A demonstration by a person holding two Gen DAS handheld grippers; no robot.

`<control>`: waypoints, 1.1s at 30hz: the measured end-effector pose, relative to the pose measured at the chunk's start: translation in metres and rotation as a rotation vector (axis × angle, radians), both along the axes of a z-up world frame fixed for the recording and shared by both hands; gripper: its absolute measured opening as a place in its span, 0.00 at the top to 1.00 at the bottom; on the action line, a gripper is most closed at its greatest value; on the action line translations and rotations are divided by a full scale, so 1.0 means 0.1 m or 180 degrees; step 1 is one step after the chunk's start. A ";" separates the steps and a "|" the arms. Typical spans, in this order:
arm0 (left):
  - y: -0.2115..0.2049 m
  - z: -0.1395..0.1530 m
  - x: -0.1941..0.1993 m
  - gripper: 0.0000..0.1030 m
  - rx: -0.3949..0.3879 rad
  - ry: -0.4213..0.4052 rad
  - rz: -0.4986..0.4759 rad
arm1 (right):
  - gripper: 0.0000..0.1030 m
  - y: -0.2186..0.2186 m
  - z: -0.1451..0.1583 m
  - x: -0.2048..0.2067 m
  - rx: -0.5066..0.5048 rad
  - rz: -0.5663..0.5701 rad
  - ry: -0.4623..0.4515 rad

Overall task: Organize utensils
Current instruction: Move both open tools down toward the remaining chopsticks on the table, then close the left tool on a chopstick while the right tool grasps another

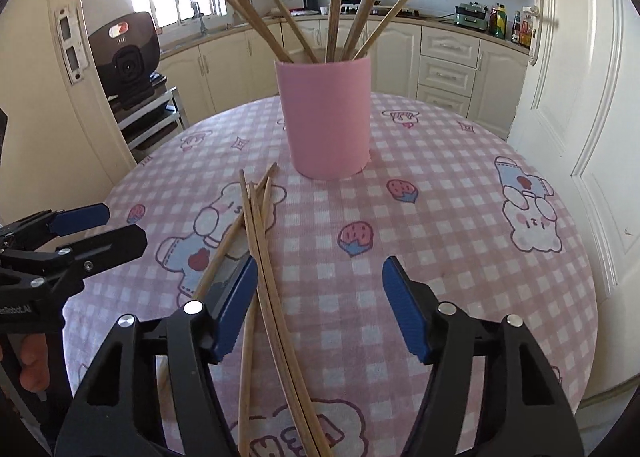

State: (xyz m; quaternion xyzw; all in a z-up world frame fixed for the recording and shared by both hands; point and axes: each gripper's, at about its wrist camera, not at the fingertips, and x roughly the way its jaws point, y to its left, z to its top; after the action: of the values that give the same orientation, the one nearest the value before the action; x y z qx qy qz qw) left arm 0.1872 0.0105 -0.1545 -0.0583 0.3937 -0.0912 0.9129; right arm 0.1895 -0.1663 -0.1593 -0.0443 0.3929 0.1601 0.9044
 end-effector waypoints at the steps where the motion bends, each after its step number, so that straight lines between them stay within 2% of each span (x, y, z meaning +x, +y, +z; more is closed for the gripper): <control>1: -0.01 -0.01 0.00 0.13 0.0002 0.0002 -0.0015 | 0.44 0.02 -0.04 0.02 -0.0048 0.0024 0.0045; 6: 0.03 -0.06 0.04 0.13 0.0003 0.0029 0.0030 | 0.46 0.04 -0.19 0.08 -0.0076 0.0101 0.0199; 10: 0.08 -0.11 0.09 0.13 -0.0036 0.0078 0.0075 | 0.47 0.11 -0.22 0.12 -0.0216 0.0178 0.0230; 16: 0.08 -0.15 0.19 0.13 -0.0073 0.0145 0.0086 | 0.68 0.22 -0.20 0.24 -0.0269 0.0306 0.0271; 17: 0.07 -0.14 0.22 0.14 -0.0096 0.0160 0.0098 | 0.75 0.24 -0.20 0.26 -0.0283 0.0324 0.0282; 21: 0.05 -0.11 0.38 0.14 -0.0261 0.0230 0.0081 | 0.78 0.24 -0.20 0.32 -0.0265 0.0347 0.0305; 23: 0.01 -0.13 0.48 0.23 -0.0342 0.0311 0.0043 | 0.78 0.24 -0.20 0.33 -0.0237 0.0343 0.0310; 25: -0.03 -0.16 0.58 0.26 -0.0340 0.0389 0.0059 | 0.78 0.23 -0.20 0.34 -0.0218 0.0353 0.0313; 27: -0.07 -0.21 0.69 0.33 -0.0322 0.0492 0.0089 | 0.78 0.21 -0.19 0.36 -0.0209 0.0363 0.0318; 29: -0.09 -0.26 0.78 0.49 -0.0343 0.0586 0.0100 | 0.79 0.20 -0.19 0.38 -0.0190 0.0362 0.0332; 33: -0.11 -0.34 0.93 0.61 -0.0343 0.0713 0.0126 | 0.79 0.17 -0.17 0.43 -0.0136 0.0371 0.0393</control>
State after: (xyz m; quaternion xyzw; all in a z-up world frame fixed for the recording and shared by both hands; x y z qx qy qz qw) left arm 0.2798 -0.0007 -0.1884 -0.1248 0.4865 -0.0871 0.8603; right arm 0.2324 -0.1492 -0.1767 -0.0764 0.4481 0.2065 0.8665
